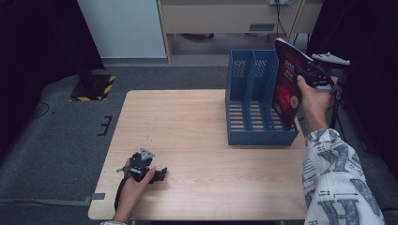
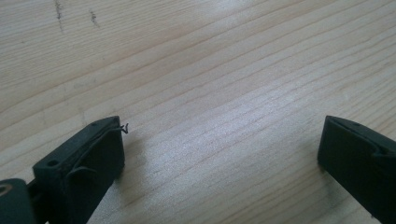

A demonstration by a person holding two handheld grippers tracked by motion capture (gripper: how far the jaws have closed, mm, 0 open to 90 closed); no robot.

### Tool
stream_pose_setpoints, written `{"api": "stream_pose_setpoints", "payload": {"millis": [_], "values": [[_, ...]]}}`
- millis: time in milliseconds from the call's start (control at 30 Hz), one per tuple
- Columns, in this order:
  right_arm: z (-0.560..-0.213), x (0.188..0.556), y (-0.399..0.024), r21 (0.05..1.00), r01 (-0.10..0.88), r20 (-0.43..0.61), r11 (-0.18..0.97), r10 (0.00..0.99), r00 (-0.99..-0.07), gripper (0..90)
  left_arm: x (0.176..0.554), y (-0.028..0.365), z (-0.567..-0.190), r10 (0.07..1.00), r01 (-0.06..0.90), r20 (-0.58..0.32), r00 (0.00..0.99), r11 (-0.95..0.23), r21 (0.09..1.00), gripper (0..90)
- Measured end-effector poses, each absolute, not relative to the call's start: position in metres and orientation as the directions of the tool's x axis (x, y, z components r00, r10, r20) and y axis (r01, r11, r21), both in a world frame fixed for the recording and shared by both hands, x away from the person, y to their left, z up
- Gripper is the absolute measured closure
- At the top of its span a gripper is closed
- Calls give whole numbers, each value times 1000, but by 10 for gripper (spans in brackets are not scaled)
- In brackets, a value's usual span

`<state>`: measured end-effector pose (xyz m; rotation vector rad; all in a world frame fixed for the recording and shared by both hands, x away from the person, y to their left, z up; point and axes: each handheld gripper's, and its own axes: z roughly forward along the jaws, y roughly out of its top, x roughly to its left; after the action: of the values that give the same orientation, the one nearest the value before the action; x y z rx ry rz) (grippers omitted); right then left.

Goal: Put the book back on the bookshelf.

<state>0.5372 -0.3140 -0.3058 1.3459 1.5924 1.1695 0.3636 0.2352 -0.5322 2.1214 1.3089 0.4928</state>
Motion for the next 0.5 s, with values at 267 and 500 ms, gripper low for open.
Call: {"api": "stream_pose_setpoints", "payload": {"millis": [267, 500], "values": [[-322, 534, -310, 942, 332, 27, 37, 982, -186, 870, 364, 235, -532, 894, 677, 4, 447, -341, 652, 0], [-331, 532, -308, 940, 339, 27, 38, 983, -184, 869, 364, 235, -532, 893, 676, 4, 450, -343, 652, 0]]}}
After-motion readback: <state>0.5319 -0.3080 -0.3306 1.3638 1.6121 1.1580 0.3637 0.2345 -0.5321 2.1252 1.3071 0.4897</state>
